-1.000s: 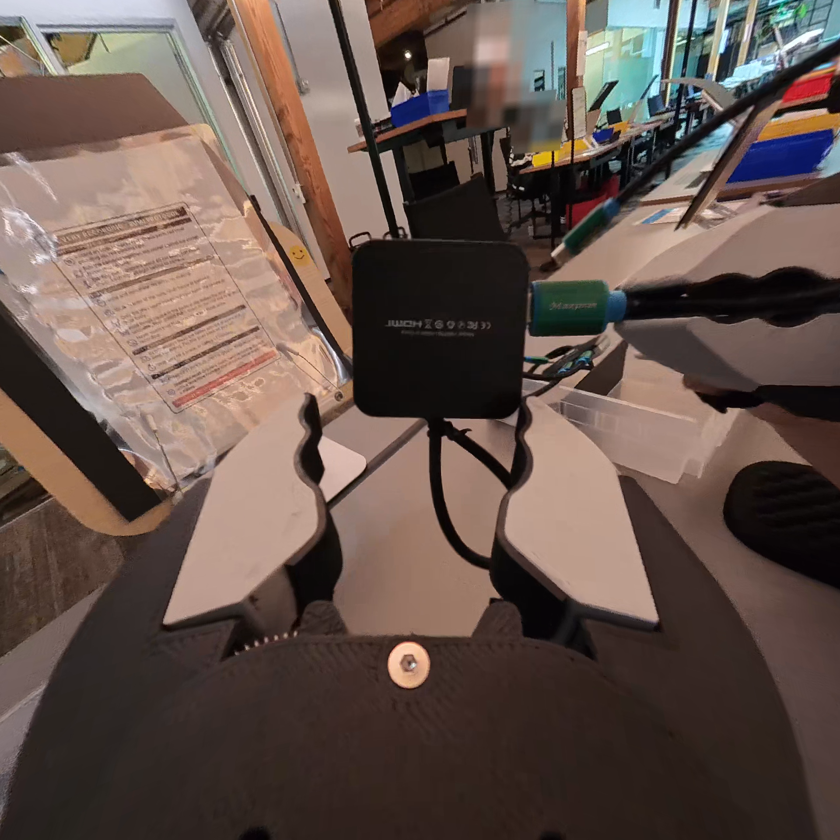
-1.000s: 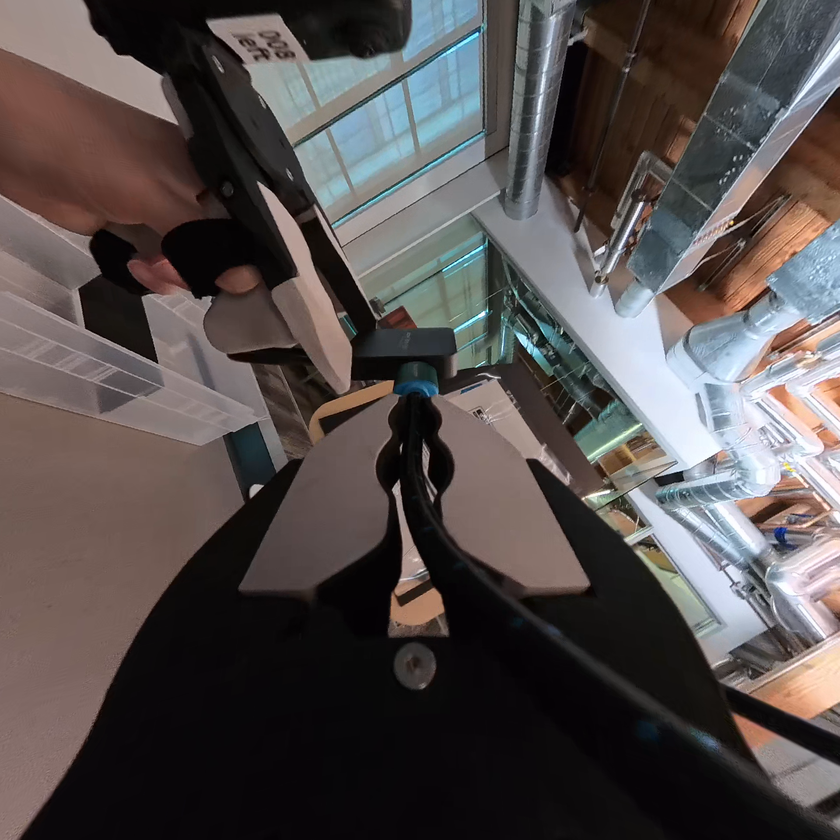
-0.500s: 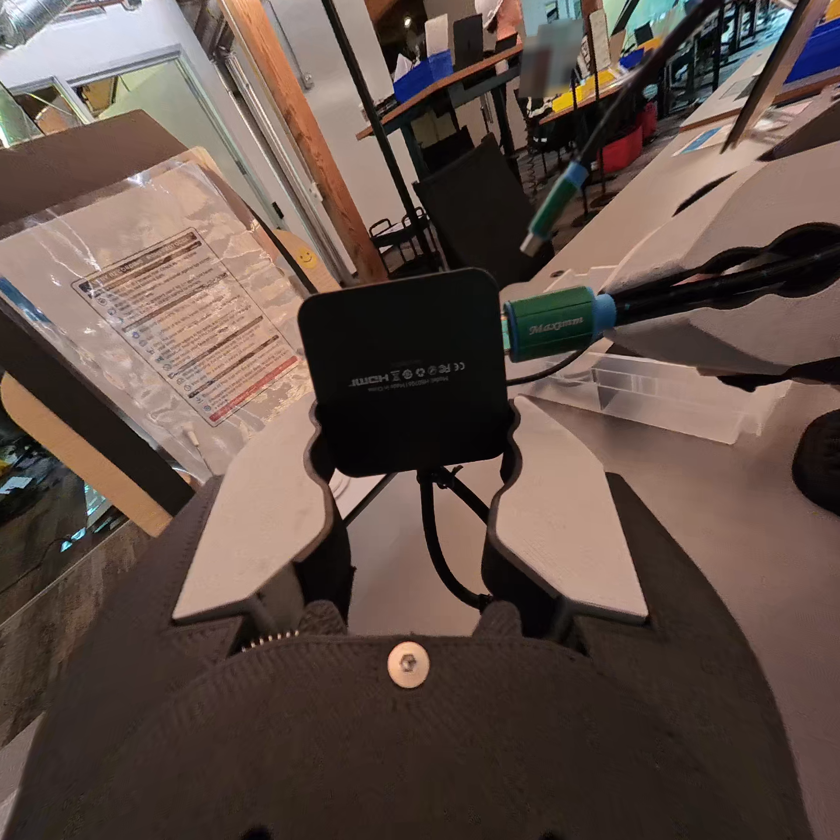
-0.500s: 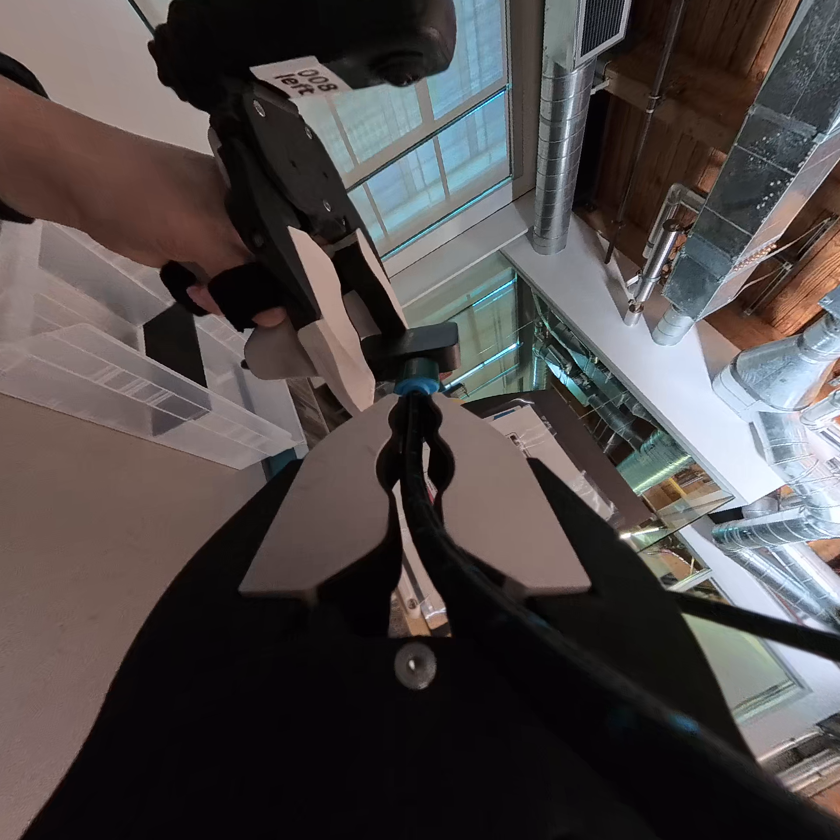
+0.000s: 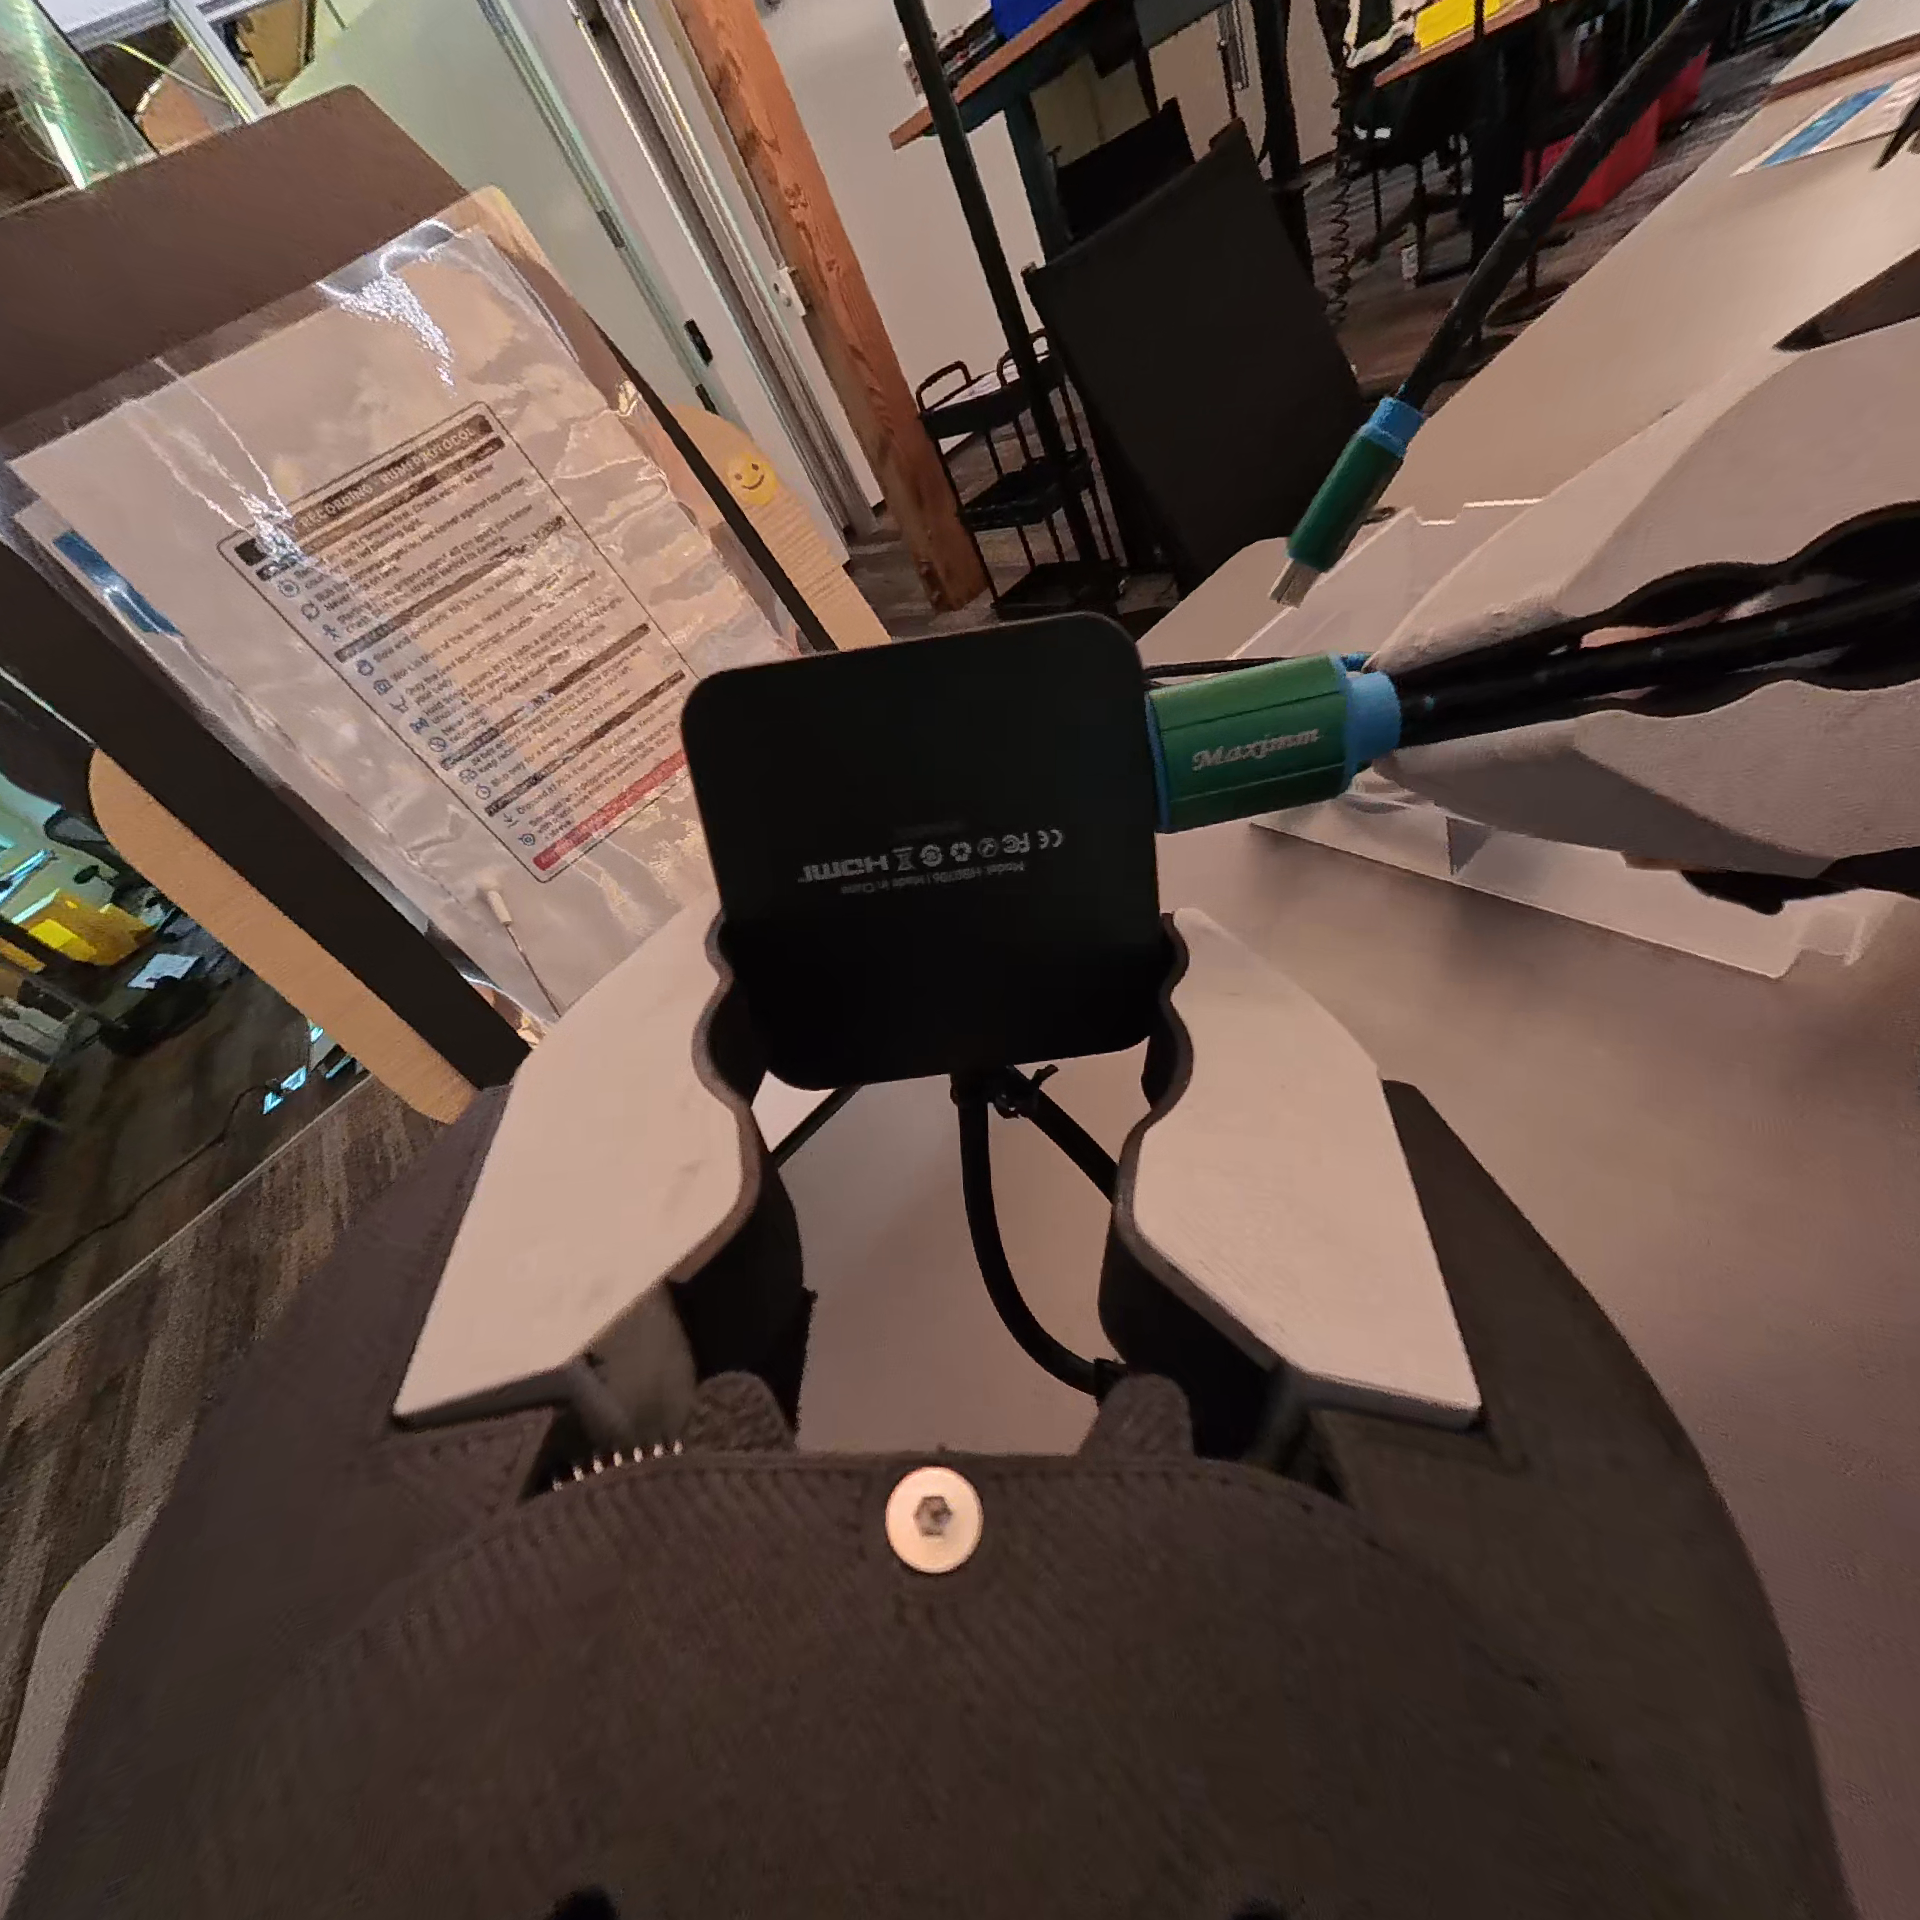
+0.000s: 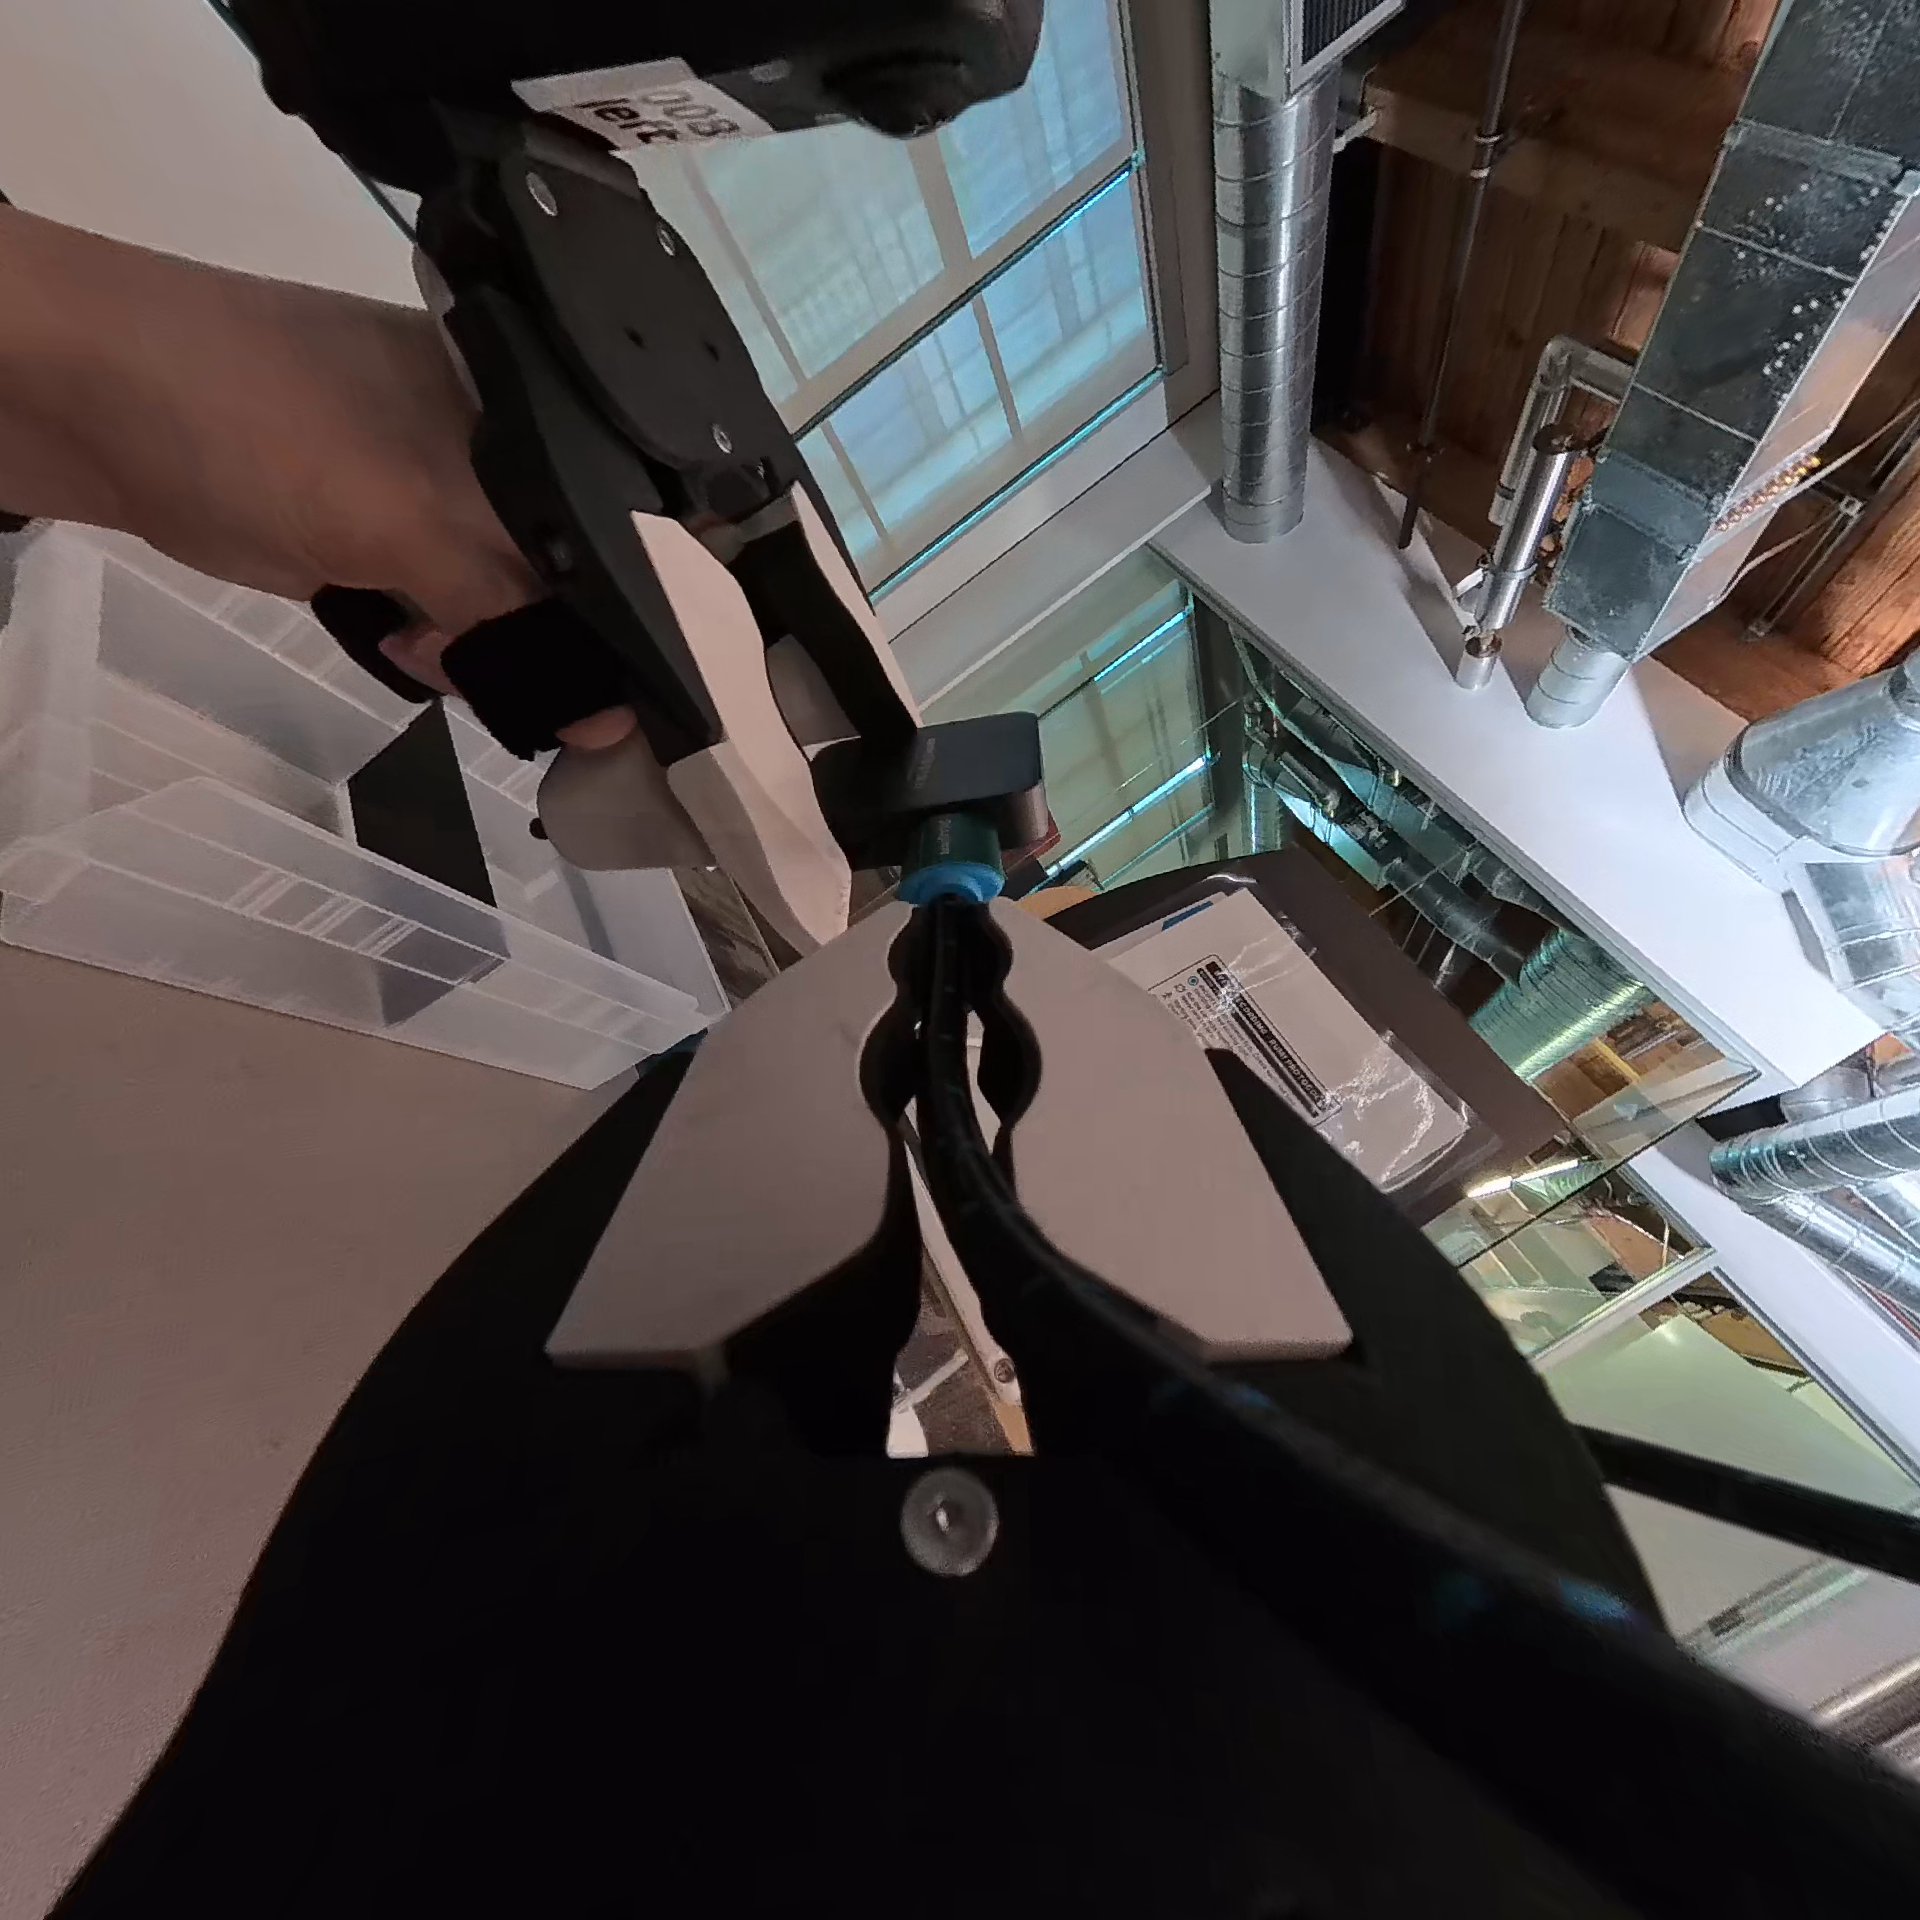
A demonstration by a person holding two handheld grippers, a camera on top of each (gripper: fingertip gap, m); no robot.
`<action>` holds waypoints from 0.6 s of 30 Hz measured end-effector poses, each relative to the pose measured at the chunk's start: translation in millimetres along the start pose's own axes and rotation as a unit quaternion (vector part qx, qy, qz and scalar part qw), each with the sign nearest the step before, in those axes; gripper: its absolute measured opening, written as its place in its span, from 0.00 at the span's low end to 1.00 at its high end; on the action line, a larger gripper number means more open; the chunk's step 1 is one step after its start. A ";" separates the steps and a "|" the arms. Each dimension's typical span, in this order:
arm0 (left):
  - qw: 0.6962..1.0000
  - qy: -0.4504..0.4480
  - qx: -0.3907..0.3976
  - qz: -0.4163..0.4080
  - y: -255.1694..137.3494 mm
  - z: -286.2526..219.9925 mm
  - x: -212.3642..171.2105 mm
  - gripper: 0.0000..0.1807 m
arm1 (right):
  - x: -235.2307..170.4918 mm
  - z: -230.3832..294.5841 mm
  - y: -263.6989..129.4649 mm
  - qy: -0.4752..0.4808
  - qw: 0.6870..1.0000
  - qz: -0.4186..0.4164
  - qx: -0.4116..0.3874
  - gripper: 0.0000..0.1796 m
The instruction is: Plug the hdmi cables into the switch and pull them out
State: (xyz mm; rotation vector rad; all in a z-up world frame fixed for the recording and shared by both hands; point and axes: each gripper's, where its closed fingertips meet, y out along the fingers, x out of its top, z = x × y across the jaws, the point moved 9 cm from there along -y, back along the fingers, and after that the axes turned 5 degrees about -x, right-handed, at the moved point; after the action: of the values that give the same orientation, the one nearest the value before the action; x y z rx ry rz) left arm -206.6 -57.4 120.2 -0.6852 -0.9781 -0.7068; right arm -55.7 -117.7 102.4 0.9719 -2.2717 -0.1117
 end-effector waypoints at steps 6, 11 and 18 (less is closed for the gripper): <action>1.000 -0.012 -0.026 0.001 -0.7 0.3 0.9 0.40 | -4.1 -6.6 -1.9 0.020 1.000 -0.008 0.021 0.04; 0.971 -0.136 -0.187 -0.059 -16.5 12.7 3.1 0.39 | -17.6 -36.0 -18.0 0.088 0.990 -0.044 0.104 0.04; 0.846 -0.295 -0.427 -0.122 -2.5 12.7 -9.7 0.29 | -12.0 -32.8 -27.3 0.060 0.978 -0.110 0.167 0.04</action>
State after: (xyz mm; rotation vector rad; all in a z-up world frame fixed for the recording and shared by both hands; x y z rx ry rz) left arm -218.4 -46.8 117.0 -1.6537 -1.3186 -1.2176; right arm -13.0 -123.7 112.8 1.3655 -2.1039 0.2365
